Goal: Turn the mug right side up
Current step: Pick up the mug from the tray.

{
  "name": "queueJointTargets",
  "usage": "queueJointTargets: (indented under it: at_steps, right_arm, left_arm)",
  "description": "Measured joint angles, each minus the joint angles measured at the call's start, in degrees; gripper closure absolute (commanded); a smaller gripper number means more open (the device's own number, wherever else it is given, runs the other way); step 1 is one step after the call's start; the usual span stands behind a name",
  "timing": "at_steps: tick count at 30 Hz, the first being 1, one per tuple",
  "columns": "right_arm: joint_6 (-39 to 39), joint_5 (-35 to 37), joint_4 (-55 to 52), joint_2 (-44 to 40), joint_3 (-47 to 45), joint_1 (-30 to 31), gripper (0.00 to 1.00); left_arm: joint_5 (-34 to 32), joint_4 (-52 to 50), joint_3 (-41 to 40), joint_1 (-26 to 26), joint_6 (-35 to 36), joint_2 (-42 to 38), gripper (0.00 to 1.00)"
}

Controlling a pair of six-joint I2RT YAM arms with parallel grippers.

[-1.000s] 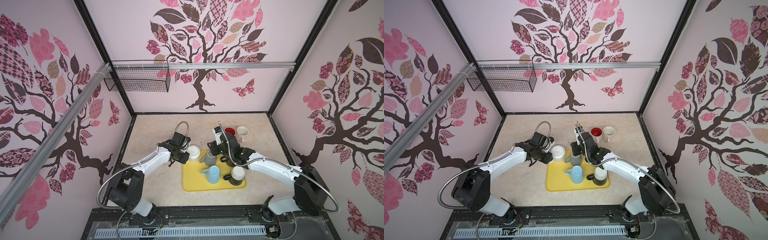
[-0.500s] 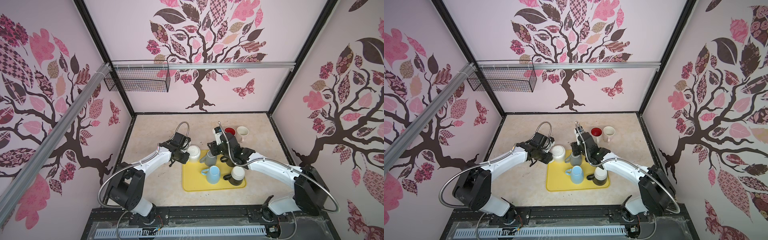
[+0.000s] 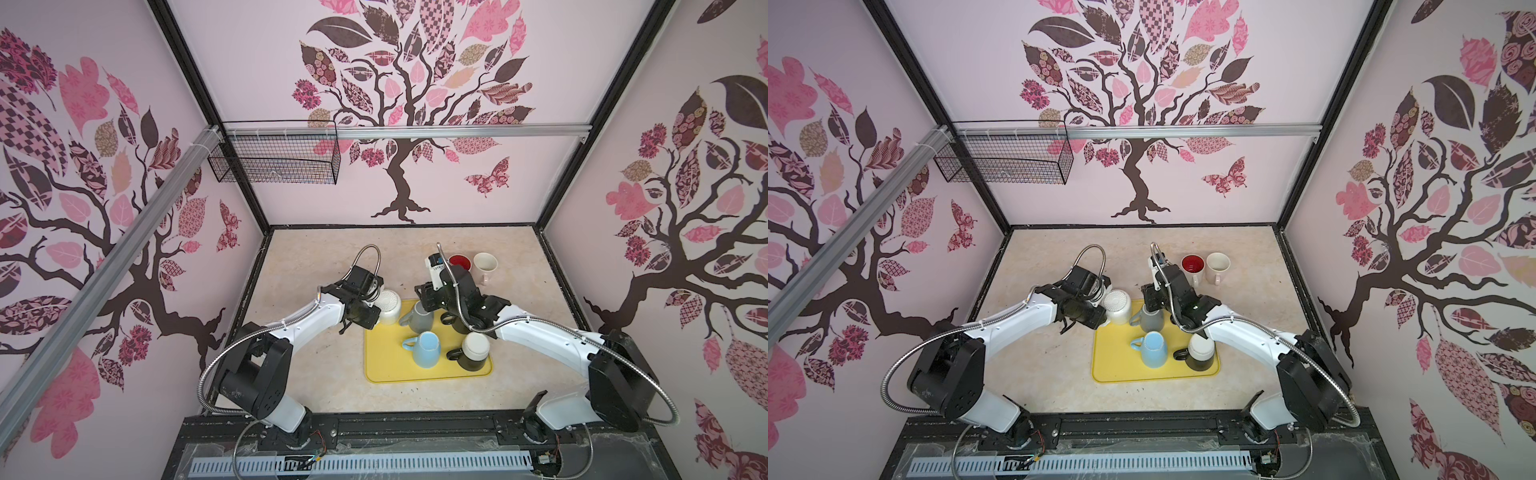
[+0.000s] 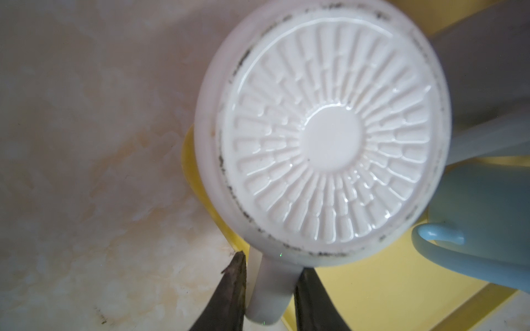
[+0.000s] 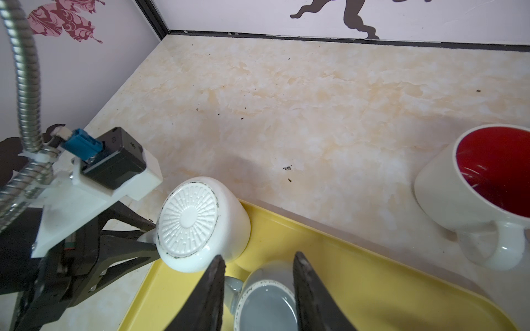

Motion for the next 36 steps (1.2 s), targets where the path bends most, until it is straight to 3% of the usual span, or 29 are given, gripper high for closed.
queueJointTargets:
  at_steps: [7, 20, 29, 36]
  right_arm:
    - [0.0, 0.0, 0.0, 0.0, 0.0, 0.0, 0.58]
    - [0.0, 0.0, 0.3, 0.0, -0.1, 0.0, 0.58]
    - [0.0, 0.0, 0.3, 0.0, -0.2, 0.0, 0.58]
    - [0.3, -0.8, 0.5, 0.0, -0.6, 0.0, 0.58]
  left_arm:
    - [-0.1, 0.0, 0.0, 0.0, 0.0, 0.2, 0.70]
    - [-0.3, -0.3, 0.0, -0.2, 0.2, 0.2, 1.00]
    - [-1.9, -2.5, 0.0, -0.1, 0.2, -2.0, 1.00]
    - [-1.1, -5.2, 0.0, 2.3, 0.5, -10.2, 1.00]
